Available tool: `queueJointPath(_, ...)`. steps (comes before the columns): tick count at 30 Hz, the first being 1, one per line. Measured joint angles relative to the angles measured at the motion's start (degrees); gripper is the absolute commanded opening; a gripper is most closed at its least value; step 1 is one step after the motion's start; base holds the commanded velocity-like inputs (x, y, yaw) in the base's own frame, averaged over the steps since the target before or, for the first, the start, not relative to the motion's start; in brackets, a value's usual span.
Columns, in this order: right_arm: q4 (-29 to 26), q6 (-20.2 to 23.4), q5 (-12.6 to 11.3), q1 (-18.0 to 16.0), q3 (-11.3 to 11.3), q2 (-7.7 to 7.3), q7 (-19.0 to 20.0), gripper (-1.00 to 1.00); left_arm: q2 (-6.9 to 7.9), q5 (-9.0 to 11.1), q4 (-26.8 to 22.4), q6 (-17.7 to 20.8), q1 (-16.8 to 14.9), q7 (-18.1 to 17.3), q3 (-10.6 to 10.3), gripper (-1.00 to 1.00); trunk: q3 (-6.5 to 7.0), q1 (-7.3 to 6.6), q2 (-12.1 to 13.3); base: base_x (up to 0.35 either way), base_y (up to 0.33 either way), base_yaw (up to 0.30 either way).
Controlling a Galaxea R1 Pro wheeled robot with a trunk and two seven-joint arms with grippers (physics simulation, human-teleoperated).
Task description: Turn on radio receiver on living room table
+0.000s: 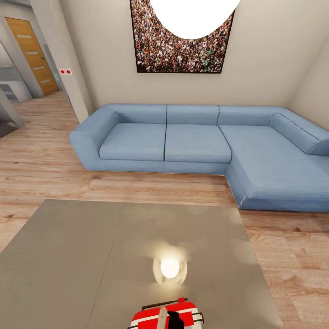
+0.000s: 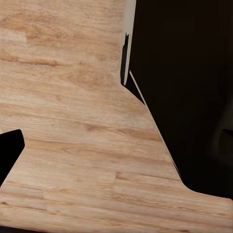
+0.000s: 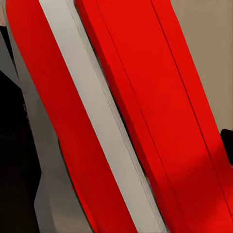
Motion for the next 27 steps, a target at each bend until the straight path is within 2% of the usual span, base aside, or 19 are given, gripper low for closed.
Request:
queueJointPath(4, 0.6, -1.2, 0.0, 0.0, 0.0, 0.03, 0.0, 1.00, 0.00, 0.0, 0.0, 0.0, 0.0, 0.0, 0.0, 1.00, 0.00, 0.00, 0.0, 0.000, 0.000, 0.000)
queueJointPath(5, 0.7, -1.6, 0.0, 0.0, 0.0, 0.03, 0.0, -1.00, 0.00, 0.0, 0.0, 0.0, 0.0, 0.0, 0.0, 1.00, 0.00, 0.00, 0.0, 0.000, 0.000, 0.000)
queueJointPath(19, 1.3, -2.4, 0.8, 0.0, 0.0, 0.01, 0.1, -1.00, 0.00, 0.0, 0.0, 0.0, 0.0, 0.0, 0.0, 1.00, 0.00, 0.00, 0.0, 0.000, 0.000, 0.000)
queueJointPath(20, 1.3, -2.3, 0.0, 0.0, 0.0, 0.00, 0.1, -1.00, 0.00, 0.0, 0.0, 0.0, 0.0, 0.0, 0.0, 1.00, 0.00, 0.00, 0.0, 0.000, 0.000, 0.000)
queueJointPath(27, 1.2, -2.3, 0.3, 0.0, 0.0, 0.01, 0.1, -1.00, 0.00, 0.0, 0.0, 0.0, 0.0, 0.0, -0.1, 1.00, 0.00, 0.00, 0.0, 0.000, 0.000, 0.000)
